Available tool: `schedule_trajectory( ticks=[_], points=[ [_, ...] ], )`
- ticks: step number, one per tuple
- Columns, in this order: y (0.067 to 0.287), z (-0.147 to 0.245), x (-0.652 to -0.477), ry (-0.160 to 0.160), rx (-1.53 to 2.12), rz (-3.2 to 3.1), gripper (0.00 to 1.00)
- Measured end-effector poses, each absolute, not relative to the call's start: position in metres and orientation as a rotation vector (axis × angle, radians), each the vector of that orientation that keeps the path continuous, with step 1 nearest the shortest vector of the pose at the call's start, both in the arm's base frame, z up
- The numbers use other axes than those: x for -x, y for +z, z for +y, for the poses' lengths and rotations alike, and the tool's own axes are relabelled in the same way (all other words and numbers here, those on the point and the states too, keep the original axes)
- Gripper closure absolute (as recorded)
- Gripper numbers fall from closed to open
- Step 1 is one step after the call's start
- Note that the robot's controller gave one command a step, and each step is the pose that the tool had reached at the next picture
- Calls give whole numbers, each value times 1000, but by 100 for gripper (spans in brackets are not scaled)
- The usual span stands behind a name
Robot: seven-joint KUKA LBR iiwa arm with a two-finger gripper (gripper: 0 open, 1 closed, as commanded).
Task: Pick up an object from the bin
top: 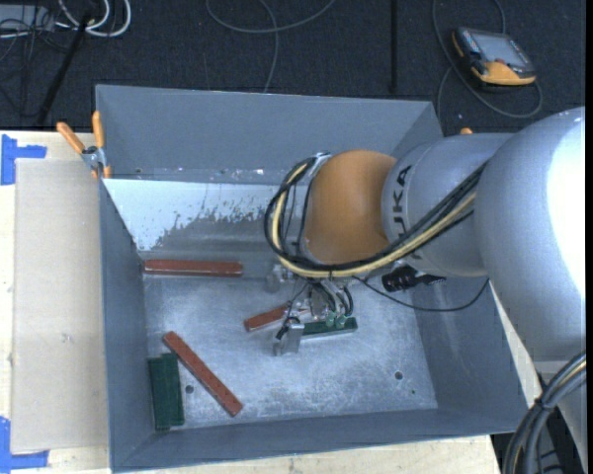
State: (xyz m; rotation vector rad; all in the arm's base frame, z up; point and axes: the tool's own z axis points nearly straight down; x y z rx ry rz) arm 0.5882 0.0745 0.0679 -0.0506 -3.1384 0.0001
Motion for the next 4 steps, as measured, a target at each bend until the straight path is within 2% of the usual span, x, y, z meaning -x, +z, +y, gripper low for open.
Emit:
schedule_trajectory(
  ticks=[1,2,3,4],
  points=[
    [68,74,-588,0,57,-3140,0],
    [68,74,-589,-1,59,-3141,100],
    [111,74,-590,-2,65,-3146,100],
    [127,73,-590,-2,69,-3143,100]
  ],
)
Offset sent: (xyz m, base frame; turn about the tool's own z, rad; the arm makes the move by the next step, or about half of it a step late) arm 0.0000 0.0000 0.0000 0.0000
